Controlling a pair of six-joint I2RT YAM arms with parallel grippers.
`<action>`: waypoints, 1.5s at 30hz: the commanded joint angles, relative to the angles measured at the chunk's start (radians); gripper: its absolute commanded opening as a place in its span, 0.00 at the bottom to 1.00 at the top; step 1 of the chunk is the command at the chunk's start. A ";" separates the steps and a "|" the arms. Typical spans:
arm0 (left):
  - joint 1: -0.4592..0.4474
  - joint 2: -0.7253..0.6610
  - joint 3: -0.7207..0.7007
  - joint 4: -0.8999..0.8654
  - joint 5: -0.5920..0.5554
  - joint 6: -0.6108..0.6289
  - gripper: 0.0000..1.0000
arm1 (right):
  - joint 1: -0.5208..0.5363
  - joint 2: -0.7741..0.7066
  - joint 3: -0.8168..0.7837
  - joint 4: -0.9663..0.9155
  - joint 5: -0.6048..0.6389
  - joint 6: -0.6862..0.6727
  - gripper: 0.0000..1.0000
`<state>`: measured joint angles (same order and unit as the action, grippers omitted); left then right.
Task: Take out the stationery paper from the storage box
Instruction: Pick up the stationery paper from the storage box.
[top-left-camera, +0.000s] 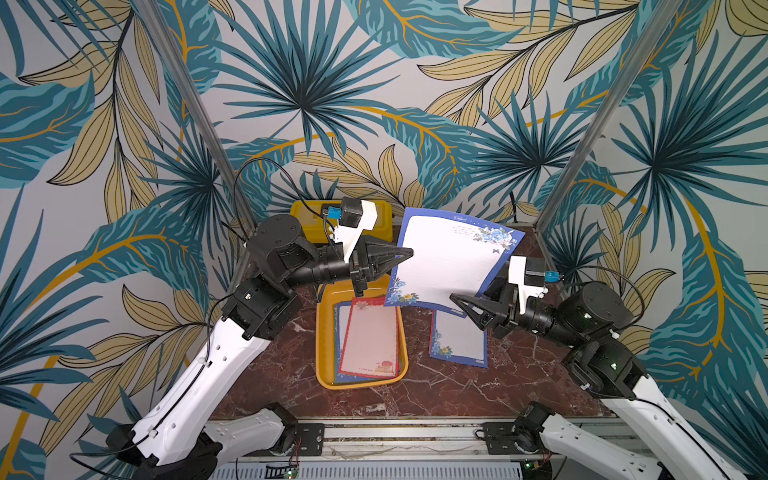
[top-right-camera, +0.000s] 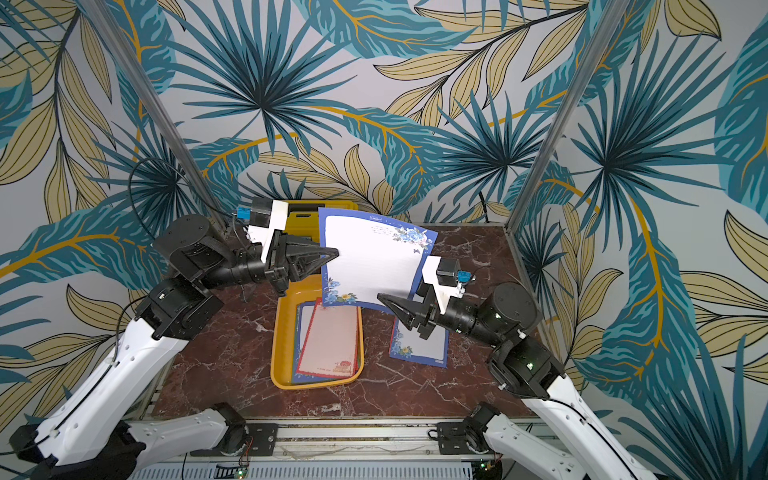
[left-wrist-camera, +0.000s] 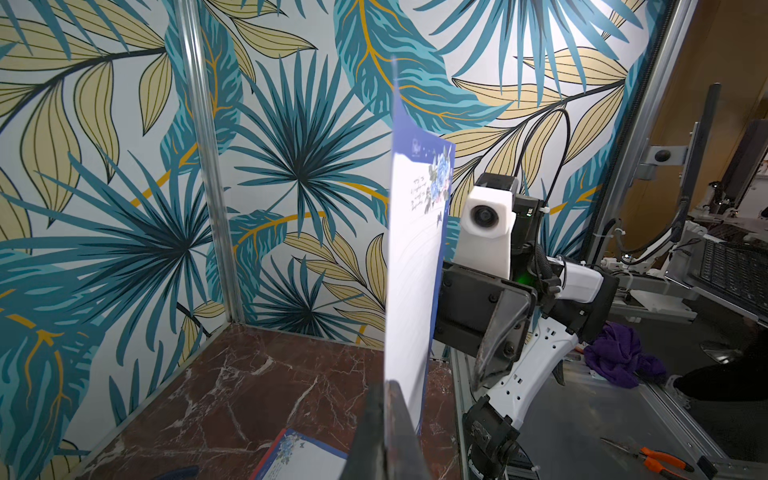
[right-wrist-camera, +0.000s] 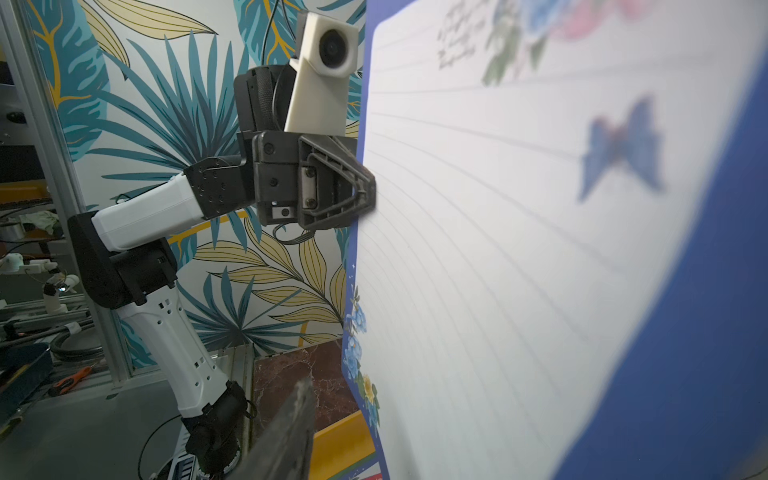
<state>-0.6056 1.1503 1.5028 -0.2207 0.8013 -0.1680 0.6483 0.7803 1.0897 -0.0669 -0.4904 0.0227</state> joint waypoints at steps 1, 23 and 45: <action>-0.003 0.006 -0.008 0.023 -0.007 -0.011 0.00 | -0.003 0.016 0.013 -0.007 -0.042 0.019 0.43; -0.003 -0.007 -0.030 0.033 -0.020 -0.015 0.00 | -0.003 0.041 0.010 -0.008 -0.029 0.050 0.00; -0.003 0.062 -0.016 0.047 0.078 -0.016 0.00 | -0.003 -0.118 -0.042 -0.065 0.198 0.304 0.00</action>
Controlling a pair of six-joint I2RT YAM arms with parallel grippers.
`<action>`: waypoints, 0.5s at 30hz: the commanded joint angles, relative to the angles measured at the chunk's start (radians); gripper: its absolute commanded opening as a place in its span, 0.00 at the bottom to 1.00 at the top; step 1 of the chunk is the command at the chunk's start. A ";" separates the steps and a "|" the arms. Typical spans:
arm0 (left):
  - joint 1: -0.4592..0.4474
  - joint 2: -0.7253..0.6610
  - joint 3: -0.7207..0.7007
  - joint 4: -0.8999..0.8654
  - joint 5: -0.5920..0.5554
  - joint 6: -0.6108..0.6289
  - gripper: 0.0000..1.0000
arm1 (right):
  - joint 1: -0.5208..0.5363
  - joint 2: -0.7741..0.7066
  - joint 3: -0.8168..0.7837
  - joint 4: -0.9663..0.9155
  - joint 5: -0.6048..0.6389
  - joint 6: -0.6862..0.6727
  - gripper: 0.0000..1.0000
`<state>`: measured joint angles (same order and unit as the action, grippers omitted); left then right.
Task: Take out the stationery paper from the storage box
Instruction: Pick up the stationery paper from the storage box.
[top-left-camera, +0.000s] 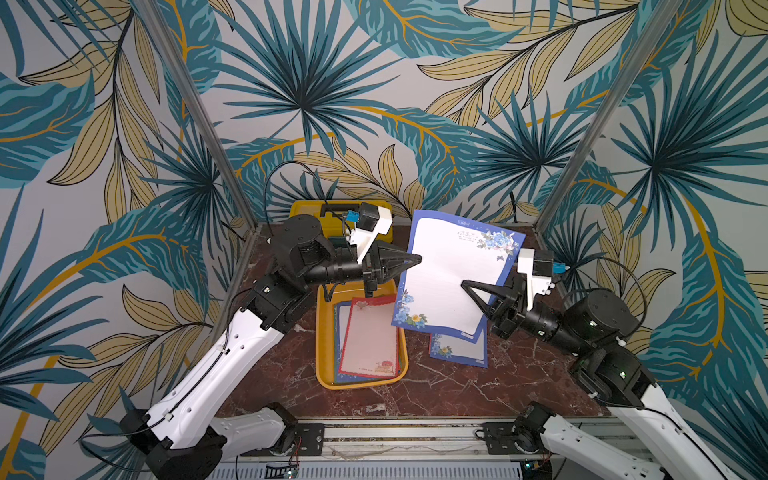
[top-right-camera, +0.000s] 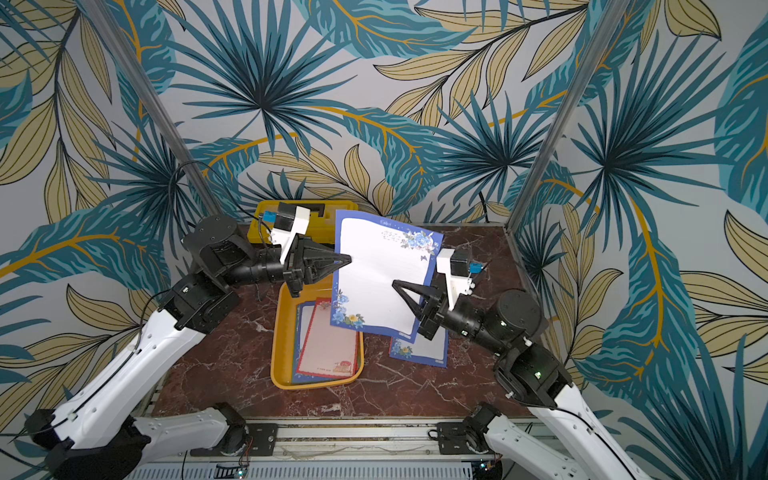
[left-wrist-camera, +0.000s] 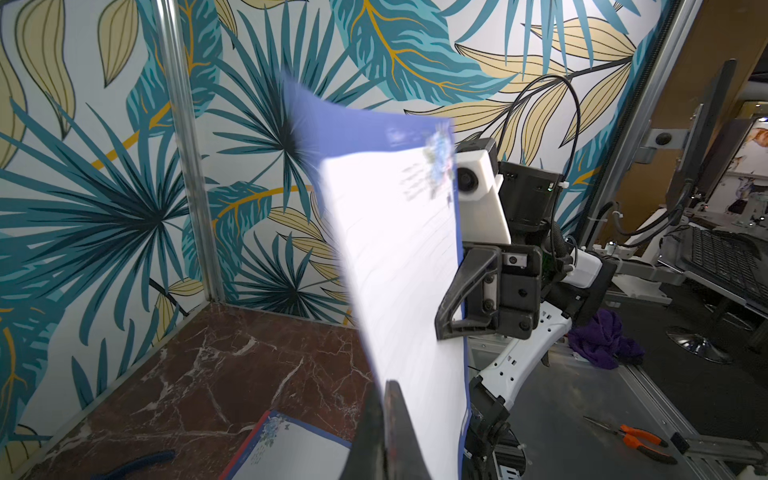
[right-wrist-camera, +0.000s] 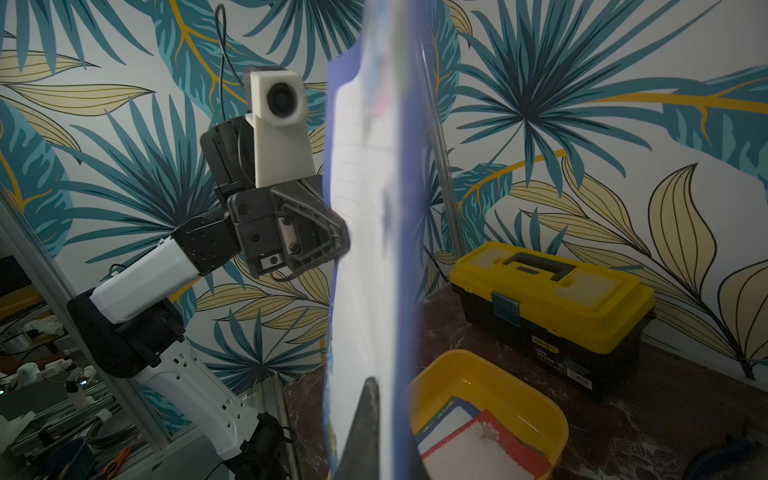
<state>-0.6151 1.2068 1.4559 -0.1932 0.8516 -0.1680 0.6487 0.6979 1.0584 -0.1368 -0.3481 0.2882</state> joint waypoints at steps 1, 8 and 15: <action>0.006 0.014 0.033 0.024 0.031 -0.027 0.00 | -0.003 -0.044 -0.004 -0.003 0.063 0.037 0.00; 0.005 0.073 0.072 0.034 0.011 -0.047 0.08 | -0.004 -0.058 0.061 -0.124 0.041 0.037 0.00; 0.006 0.126 0.074 0.044 -0.058 -0.138 0.06 | -0.003 -0.065 0.035 -0.189 0.025 0.023 0.00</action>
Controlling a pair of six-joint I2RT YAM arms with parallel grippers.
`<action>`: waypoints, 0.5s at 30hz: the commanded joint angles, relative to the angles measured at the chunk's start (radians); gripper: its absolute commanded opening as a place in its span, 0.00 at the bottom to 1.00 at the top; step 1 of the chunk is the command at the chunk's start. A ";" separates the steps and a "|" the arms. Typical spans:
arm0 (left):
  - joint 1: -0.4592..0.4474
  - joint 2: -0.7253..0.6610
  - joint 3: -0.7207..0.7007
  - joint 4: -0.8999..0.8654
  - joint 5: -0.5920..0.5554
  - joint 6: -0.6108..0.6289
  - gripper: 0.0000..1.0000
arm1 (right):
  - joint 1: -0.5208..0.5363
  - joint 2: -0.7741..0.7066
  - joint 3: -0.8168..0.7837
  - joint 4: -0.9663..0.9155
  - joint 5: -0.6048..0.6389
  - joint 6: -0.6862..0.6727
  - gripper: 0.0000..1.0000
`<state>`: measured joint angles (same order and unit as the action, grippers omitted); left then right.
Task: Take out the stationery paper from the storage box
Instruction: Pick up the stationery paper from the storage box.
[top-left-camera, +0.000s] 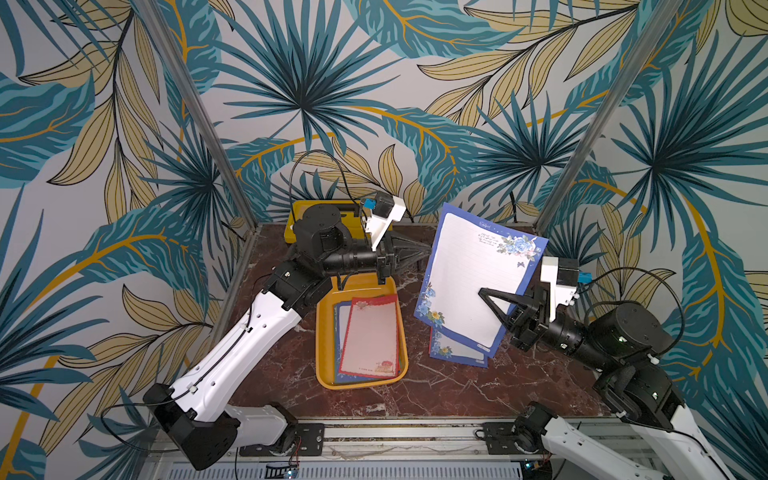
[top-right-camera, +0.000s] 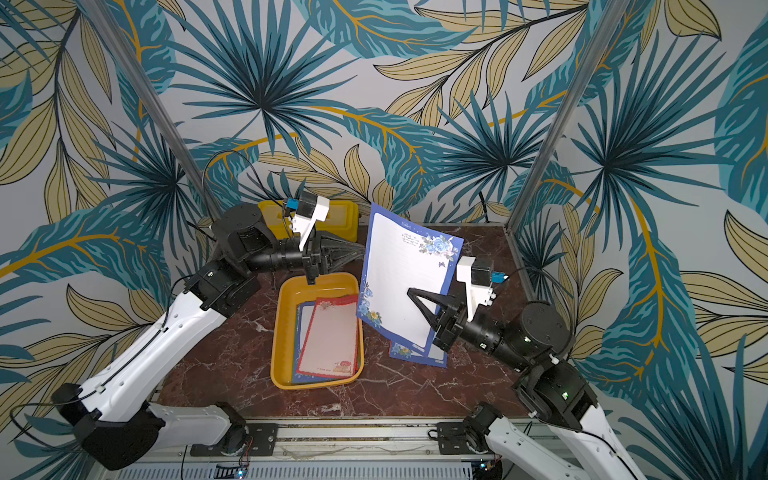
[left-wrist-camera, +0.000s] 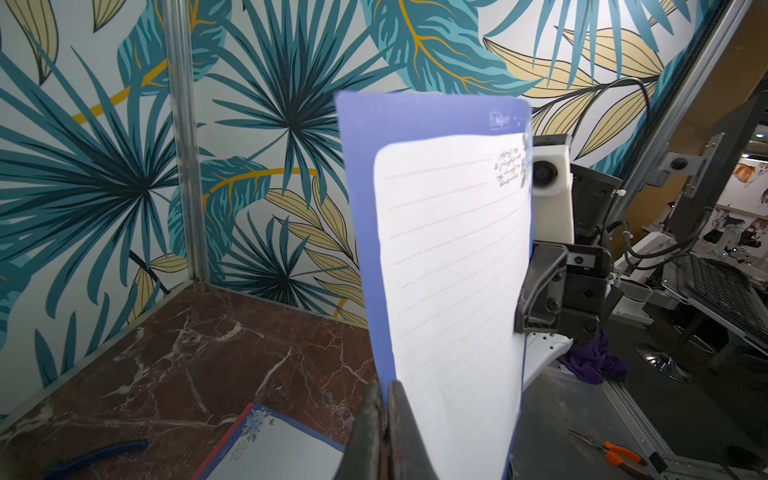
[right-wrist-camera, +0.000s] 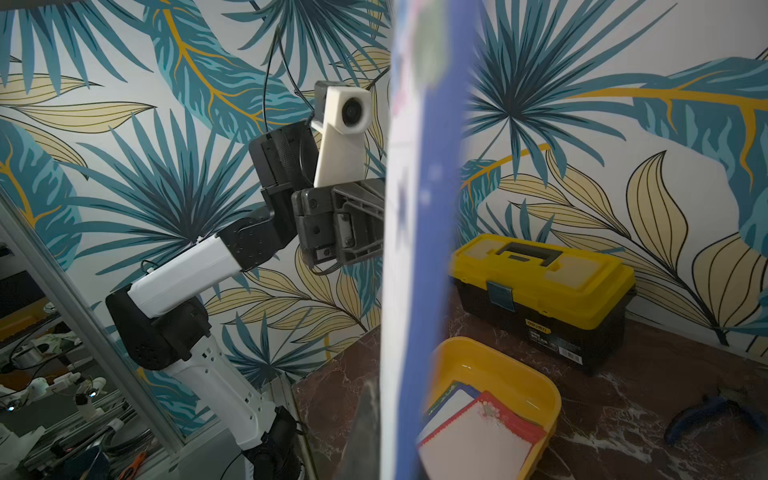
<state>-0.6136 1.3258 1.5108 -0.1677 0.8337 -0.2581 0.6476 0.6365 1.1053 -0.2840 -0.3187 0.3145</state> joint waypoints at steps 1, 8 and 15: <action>0.004 0.004 0.010 0.018 -0.050 -0.053 0.05 | -0.002 -0.004 -0.021 -0.038 -0.006 -0.009 0.00; 0.003 -0.083 -0.085 0.020 -0.152 -0.066 0.05 | -0.003 0.069 0.008 -0.045 -0.037 -0.063 0.00; 0.005 -0.278 -0.245 0.018 -0.396 -0.015 0.42 | -0.002 0.147 0.018 -0.060 -0.029 -0.115 0.00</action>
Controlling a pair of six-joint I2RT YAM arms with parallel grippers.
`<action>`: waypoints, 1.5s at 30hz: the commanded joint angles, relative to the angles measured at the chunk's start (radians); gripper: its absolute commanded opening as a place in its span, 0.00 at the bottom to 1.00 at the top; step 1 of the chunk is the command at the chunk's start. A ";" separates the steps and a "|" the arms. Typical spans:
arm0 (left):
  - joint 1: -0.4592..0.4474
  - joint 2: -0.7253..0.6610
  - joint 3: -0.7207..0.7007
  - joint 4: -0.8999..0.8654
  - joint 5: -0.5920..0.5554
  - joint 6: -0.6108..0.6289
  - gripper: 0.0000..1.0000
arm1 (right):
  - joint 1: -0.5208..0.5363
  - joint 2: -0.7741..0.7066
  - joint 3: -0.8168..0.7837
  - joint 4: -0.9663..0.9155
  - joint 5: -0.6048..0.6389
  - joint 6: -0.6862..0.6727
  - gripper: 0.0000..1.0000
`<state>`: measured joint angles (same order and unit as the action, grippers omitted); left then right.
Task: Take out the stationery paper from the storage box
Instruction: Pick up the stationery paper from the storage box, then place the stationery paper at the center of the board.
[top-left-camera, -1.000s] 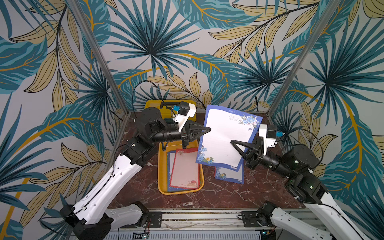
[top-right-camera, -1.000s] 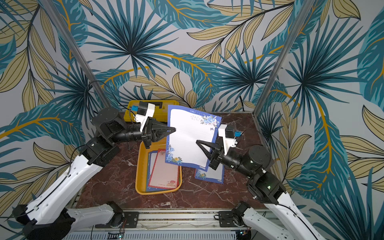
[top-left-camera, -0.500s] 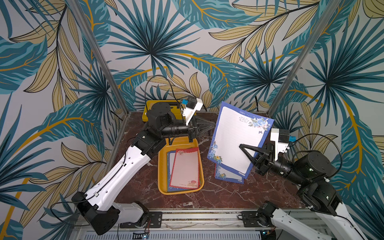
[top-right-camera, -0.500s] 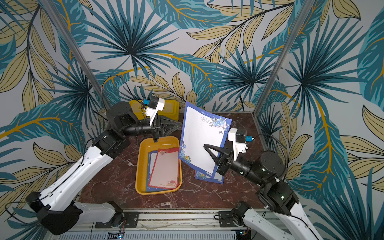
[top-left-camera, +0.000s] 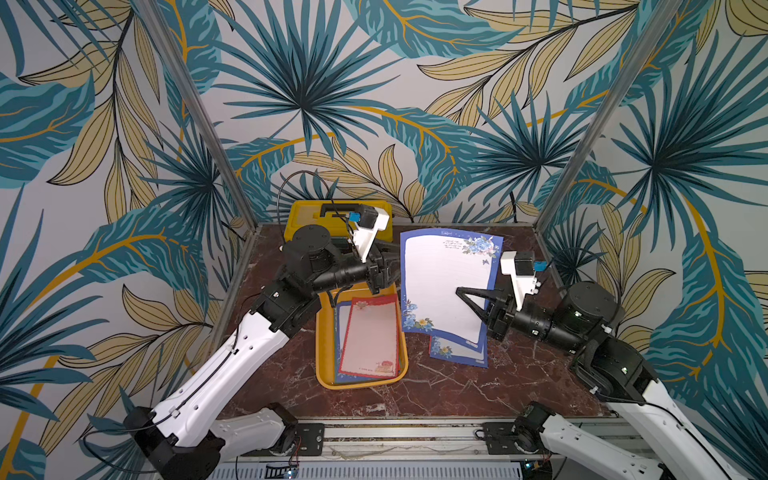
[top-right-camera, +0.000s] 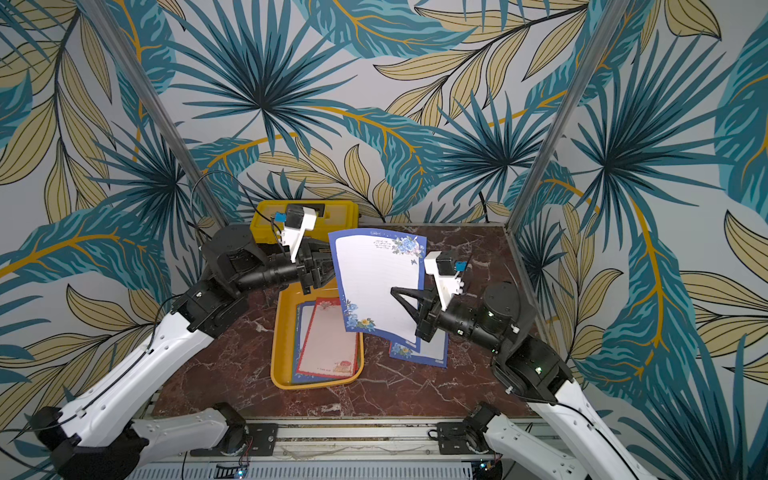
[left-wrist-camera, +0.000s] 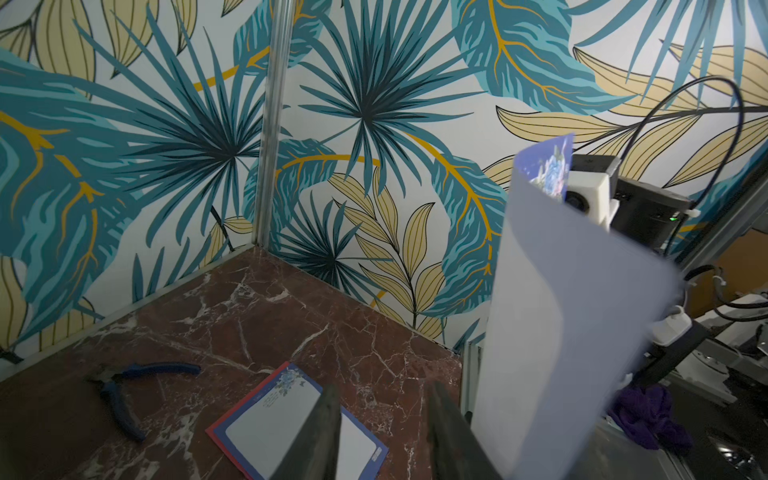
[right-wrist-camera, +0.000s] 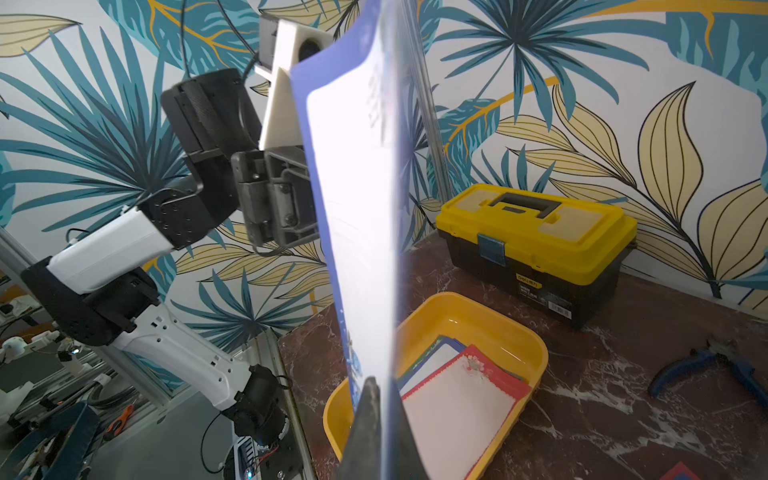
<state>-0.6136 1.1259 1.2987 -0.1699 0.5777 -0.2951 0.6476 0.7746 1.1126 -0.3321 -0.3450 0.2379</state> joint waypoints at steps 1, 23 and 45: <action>0.006 -0.111 -0.060 0.020 -0.179 0.029 0.42 | -0.003 0.022 0.011 -0.019 0.002 -0.041 0.00; 0.093 -0.133 -0.269 -0.042 -0.481 -0.101 0.52 | -0.033 0.235 0.224 -0.527 0.282 0.024 0.00; 0.170 0.038 -0.369 -0.079 -0.437 -0.215 0.49 | -0.421 0.480 -0.064 -0.345 -0.120 0.284 0.00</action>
<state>-0.4503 1.1648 0.9482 -0.2451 0.1310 -0.4992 0.2455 1.2396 1.0866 -0.7513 -0.3809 0.4721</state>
